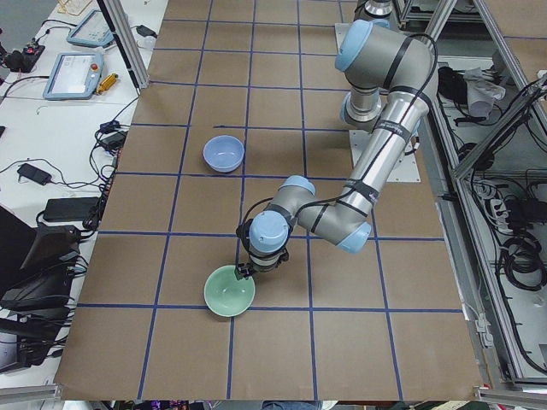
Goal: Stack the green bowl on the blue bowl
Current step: 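Lower the left gripper onto the pale green bowl rim and grasp it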
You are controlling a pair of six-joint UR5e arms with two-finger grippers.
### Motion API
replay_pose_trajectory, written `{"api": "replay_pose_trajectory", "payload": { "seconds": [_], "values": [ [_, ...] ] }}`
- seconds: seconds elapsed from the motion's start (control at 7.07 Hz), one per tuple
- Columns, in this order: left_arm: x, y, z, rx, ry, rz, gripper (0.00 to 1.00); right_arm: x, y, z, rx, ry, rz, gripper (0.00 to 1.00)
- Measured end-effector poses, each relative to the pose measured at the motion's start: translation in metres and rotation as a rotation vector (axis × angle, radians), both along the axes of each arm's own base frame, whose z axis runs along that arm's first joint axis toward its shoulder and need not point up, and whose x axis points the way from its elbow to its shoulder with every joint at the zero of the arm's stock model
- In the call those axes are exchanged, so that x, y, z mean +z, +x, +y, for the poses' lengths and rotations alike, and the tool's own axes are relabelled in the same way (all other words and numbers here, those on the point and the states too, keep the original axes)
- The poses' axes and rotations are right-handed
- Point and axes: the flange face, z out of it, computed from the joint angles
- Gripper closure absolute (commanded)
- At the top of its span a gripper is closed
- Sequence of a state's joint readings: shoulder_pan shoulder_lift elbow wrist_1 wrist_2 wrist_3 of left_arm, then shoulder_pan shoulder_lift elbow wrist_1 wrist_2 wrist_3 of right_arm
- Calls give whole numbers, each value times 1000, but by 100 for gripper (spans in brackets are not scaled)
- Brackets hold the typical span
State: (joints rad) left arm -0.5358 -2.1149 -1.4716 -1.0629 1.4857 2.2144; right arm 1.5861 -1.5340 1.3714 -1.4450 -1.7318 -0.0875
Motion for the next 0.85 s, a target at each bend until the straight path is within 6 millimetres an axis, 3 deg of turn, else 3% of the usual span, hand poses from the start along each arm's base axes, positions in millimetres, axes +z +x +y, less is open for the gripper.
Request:
{"api": "replay_pose_trajectory", "payload": {
  "seconds": [0.85],
  "values": [
    [-45, 11, -8, -147, 12, 7, 3, 0, 0, 0, 0, 0, 0, 0]
  ]
}}
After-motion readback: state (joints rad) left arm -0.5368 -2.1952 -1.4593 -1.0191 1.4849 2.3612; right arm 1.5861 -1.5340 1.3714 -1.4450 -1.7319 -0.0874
